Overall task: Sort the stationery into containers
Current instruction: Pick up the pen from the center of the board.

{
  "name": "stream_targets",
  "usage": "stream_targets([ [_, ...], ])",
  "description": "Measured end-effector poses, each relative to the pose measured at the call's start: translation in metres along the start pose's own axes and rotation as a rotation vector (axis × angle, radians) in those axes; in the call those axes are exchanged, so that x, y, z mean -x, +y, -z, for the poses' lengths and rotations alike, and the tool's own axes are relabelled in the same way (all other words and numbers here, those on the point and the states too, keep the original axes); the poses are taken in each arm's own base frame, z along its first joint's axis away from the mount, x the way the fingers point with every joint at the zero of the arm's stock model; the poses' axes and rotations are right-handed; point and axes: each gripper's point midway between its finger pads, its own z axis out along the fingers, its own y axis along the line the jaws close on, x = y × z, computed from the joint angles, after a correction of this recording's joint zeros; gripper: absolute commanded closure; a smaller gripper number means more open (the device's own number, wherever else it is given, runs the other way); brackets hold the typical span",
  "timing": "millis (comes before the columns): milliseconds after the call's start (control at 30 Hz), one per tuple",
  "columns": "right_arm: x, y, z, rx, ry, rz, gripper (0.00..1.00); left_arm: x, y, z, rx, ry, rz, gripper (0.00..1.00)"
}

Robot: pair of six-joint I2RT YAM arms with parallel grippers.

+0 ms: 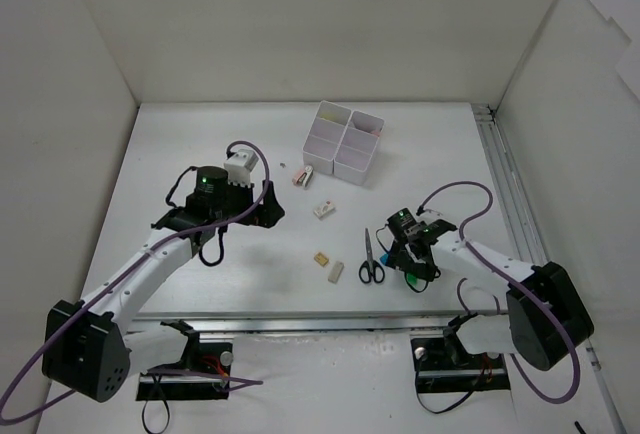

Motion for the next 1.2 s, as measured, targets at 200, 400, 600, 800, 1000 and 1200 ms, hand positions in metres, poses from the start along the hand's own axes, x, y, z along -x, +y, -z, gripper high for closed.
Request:
stream_targets([
  [200, -0.002, 0.001, -0.003, 0.001, 0.06, 0.039, 0.59, 0.0, 0.012, 0.003, 0.044, -0.001, 0.012, 0.01],
  [400, -0.006, 0.0, -0.003, 0.012, 0.098, 0.059, 0.82, 0.01, 0.019, 0.015, 0.083, -0.044, 0.003, 0.01],
  [600, -0.007, 0.0, -0.002, 0.029, 0.113, 0.102, 1.0, 0.021, 0.023, 0.028, 0.111, -0.095, -0.01, 0.0],
  [800, 0.017, 0.01, 0.023, 0.04, 0.02, 0.264, 1.0, 0.021, 0.024, 0.029, 0.114, -0.095, -0.01, 0.01],
  [1000, 0.085, 0.048, 0.095, 0.194, -0.247, 0.423, 1.0, 0.021, 0.026, 0.03, 0.117, -0.095, -0.006, 0.01],
  [1200, 0.155, 0.08, 0.156, 0.148, -0.489, 0.801, 1.0, 0.022, 0.028, 0.03, 0.118, -0.096, 0.0, 0.01],
])
